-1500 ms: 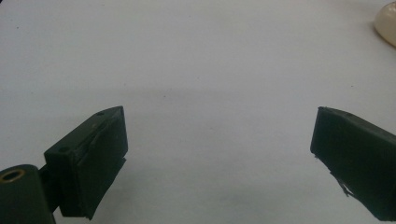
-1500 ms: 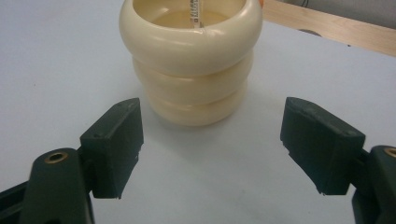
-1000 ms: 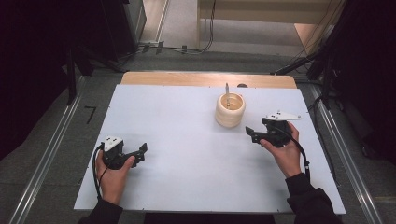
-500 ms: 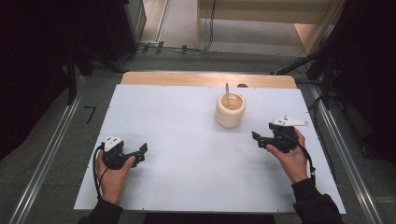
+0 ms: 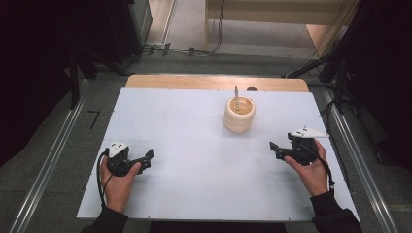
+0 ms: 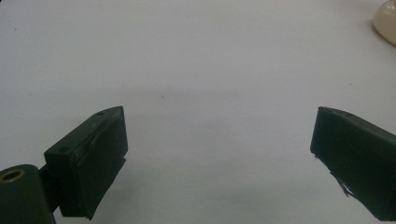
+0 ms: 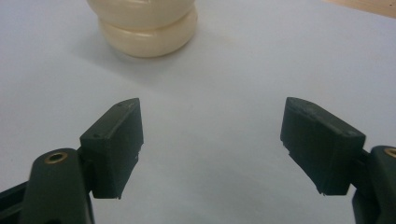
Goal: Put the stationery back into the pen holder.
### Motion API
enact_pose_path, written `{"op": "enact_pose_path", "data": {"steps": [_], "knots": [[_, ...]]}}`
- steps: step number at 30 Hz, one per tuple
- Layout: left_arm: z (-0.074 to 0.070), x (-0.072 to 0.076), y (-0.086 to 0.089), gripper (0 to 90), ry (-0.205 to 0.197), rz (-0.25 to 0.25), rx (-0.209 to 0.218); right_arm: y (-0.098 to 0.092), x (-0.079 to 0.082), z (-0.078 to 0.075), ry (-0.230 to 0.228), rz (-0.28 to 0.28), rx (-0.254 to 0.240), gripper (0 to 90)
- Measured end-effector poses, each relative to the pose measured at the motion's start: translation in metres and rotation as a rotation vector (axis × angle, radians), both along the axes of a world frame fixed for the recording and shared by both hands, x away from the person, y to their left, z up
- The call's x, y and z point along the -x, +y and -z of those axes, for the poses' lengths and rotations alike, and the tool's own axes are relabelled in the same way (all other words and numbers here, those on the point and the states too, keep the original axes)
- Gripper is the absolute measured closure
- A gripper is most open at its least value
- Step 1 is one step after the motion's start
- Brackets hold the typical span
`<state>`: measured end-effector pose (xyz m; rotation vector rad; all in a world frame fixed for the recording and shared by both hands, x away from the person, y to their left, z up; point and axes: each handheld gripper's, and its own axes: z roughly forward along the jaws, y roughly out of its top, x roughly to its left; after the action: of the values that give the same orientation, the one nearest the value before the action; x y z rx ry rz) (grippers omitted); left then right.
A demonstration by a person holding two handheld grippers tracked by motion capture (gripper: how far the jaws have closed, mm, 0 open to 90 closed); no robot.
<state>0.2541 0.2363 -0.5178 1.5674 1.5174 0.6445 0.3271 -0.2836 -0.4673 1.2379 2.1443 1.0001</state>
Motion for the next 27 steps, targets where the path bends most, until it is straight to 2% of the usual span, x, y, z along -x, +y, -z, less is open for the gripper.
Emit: {"op": "enact_pose_path", "data": {"steps": [13,27], "knots": [[0.0,0.0,-0.001,4.7,0.0,-0.002,-0.001,-0.02,0.018,0.008,0.013,0.031,0.026,19.6],[0.0,0.001,-0.002,4.7,0.005,-0.001,-0.003,-0.04,0.032,0.009,0.019,0.059,0.016,19.4]]}}
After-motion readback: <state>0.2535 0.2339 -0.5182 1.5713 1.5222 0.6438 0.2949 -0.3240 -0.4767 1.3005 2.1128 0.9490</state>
